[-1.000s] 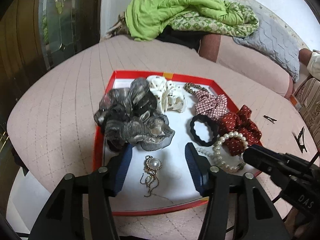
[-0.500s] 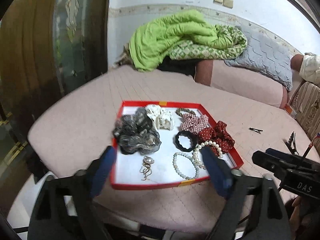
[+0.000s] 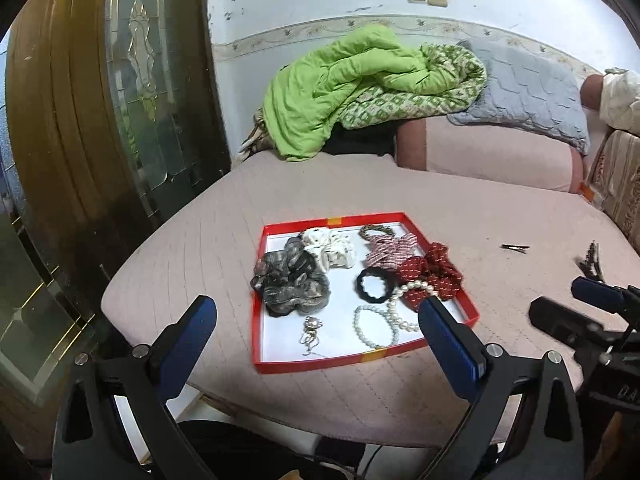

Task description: Organize jewelry

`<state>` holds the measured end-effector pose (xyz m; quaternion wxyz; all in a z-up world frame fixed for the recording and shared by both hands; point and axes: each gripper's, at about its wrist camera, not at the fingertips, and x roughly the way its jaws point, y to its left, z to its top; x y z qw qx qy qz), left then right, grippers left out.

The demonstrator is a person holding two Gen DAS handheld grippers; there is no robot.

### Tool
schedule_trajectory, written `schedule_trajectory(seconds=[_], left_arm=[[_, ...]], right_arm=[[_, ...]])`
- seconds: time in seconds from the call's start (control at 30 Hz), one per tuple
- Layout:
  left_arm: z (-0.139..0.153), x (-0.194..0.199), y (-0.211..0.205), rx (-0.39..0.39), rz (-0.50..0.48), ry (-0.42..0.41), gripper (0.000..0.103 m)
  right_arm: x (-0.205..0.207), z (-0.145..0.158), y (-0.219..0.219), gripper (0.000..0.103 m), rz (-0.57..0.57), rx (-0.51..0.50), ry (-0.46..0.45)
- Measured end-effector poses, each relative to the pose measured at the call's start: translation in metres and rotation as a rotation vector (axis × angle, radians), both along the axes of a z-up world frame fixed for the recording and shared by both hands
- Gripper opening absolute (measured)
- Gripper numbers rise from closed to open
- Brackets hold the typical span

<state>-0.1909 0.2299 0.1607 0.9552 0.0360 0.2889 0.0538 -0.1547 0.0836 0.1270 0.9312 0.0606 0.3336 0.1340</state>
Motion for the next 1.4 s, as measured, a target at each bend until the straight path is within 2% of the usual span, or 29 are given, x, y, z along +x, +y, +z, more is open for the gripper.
schedule_trajectory(seconds=[0.07,0.17,0.23,0.33,0.4,0.47,0.53,0.67,0.83,1.4], left_arm=[[0.001,-0.001,0.000,-0.023,-0.007,0.004,0.100],[-0.003,0.004,0.001,-0.008,0.033,0.027,0.100],[-0.007,0.008,0.005,-0.001,0.025,0.052,0.100],[-0.015,0.013,0.016,-0.036,0.048,0.082,0.100],[-0.020,0.015,0.020,-0.028,0.077,0.090,0.100],[-0.025,0.018,0.023,0.004,0.114,0.089,0.100],[-0.030,0.019,0.022,0.070,0.152,0.089,0.100],[-0.038,0.022,0.016,0.138,0.168,0.100,0.101],[-0.039,0.023,0.020,0.103,0.142,0.104,0.101],[-0.047,0.031,0.035,0.047,0.171,0.140,0.100]], right_arm=[[-0.003,0.003,0.004,0.088,0.006,-0.013,-0.004],[-0.001,-0.001,0.006,0.088,-0.003,-0.035,0.015],[0.000,-0.003,0.007,0.088,-0.014,-0.037,0.030],[0.000,-0.005,0.007,0.088,-0.027,-0.049,0.033],[-0.001,-0.006,0.010,0.089,-0.030,-0.063,0.034],[-0.001,-0.007,0.013,0.090,-0.025,-0.074,0.037],[-0.002,-0.010,0.018,0.091,-0.016,-0.089,0.044],[-0.003,-0.012,0.026,0.091,-0.010,-0.130,0.043],[-0.003,-0.014,0.029,0.091,-0.021,-0.161,0.041],[0.005,-0.023,0.028,0.092,-0.024,-0.179,0.063]])
